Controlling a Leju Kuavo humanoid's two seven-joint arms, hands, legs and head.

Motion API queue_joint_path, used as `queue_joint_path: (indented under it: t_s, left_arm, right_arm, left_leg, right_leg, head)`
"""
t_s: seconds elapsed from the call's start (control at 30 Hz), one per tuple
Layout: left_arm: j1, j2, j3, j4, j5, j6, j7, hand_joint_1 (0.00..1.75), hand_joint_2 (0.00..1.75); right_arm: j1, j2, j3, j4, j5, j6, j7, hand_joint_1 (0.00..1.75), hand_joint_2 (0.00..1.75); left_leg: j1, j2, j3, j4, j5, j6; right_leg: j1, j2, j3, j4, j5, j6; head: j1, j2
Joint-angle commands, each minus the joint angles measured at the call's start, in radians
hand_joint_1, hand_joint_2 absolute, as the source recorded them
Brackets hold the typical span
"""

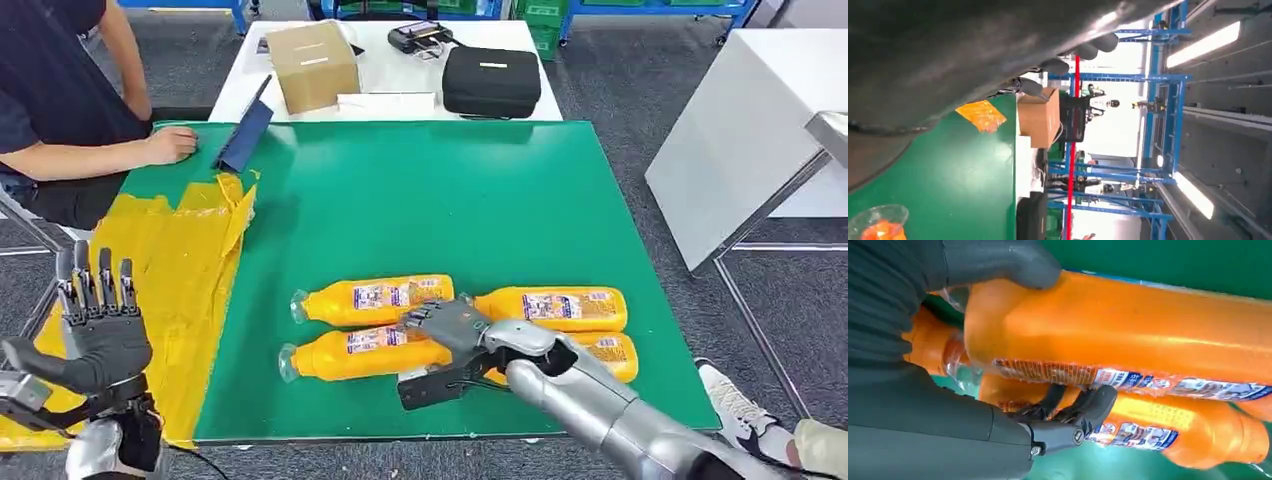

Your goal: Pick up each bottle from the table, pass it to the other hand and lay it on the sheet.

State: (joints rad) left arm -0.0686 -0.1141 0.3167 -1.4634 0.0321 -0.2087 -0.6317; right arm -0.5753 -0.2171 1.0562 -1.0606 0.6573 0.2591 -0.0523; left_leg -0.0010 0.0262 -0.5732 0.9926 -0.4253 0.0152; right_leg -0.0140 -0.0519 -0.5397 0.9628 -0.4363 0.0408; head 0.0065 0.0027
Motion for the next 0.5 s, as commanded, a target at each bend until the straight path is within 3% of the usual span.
queue_joint_path:
  t_s: [0.03, 0.2, 0.23, 0.4, 0.43, 0.47, 0.5]
  left_arm:
    - [-0.060, 0.005, -0.044, 0.102, 0.004, 0.008, 0.006, 0.00, 0.00]
    - [-0.066, 0.007, -0.049, 0.109, 0.004, 0.010, 0.006, 0.00, 0.00]
    - [-0.068, 0.007, -0.051, 0.112, 0.004, 0.010, 0.006, 0.00, 0.00]
    - [-0.073, 0.009, -0.050, 0.117, 0.005, 0.012, 0.007, 0.00, 0.00]
    - [-0.073, 0.009, -0.050, 0.117, 0.006, 0.012, 0.007, 0.00, 0.00]
    - [-0.074, 0.009, -0.049, 0.117, 0.006, 0.013, 0.007, 0.00, 0.00]
    - [-0.072, 0.007, -0.047, 0.114, 0.008, 0.015, 0.008, 0.00, 0.00]
  right_arm:
    - [0.012, 0.042, 0.184, 0.243, 0.002, -0.003, 0.012, 1.75, 1.75]
    - [0.000, 0.064, 0.218, 0.260, -0.001, 0.011, 0.005, 1.75, 1.75]
    - [-0.003, 0.070, 0.225, 0.264, -0.004, 0.016, 0.005, 1.75, 1.75]
    - [-0.013, 0.075, 0.249, 0.268, -0.005, 0.031, 0.006, 1.75, 1.75]
    - [-0.011, 0.073, 0.252, 0.269, -0.004, 0.029, 0.006, 1.71, 1.75]
    - [-0.011, 0.077, 0.264, 0.277, 0.001, 0.023, 0.008, 1.26, 1.75]
    - [0.000, 0.082, 0.275, 0.287, 0.014, 0.003, 0.025, 0.00, 1.75]
  left_leg:
    - [0.002, 0.001, 0.004, -0.002, 0.002, -0.001]
    - [0.003, 0.007, 0.008, -0.001, 0.002, -0.002]
    - [0.003, 0.004, 0.003, -0.003, 0.006, -0.003]
    - [0.004, 0.012, 0.013, 0.002, 0.000, -0.005]
    - [0.004, 0.010, 0.007, 0.001, 0.003, -0.006]
    - [0.005, 0.012, 0.010, 0.002, 0.001, -0.006]
    - [0.004, 0.010, 0.006, 0.000, 0.004, -0.006]
  right_leg:
    - [0.002, 0.004, 0.005, -0.003, 0.002, -0.002]
    - [0.002, 0.012, 0.005, -0.001, 0.003, -0.005]
    - [0.003, 0.011, 0.000, -0.003, 0.006, -0.006]
    - [0.003, 0.017, 0.008, 0.001, 0.003, -0.006]
    - [0.004, 0.016, 0.002, 0.001, 0.006, -0.007]
    - [0.004, 0.017, 0.006, 0.001, 0.004, -0.007]
    - [0.004, 0.016, 0.002, 0.001, 0.006, -0.008]
  head:
    - [0.000, 0.000]
    - [0.000, 0.000]
    - [0.000, 0.000]
    - [0.000, 0.000]
    - [0.000, 0.000]
    - [0.001, 0.000]
    - [0.000, 0.000]
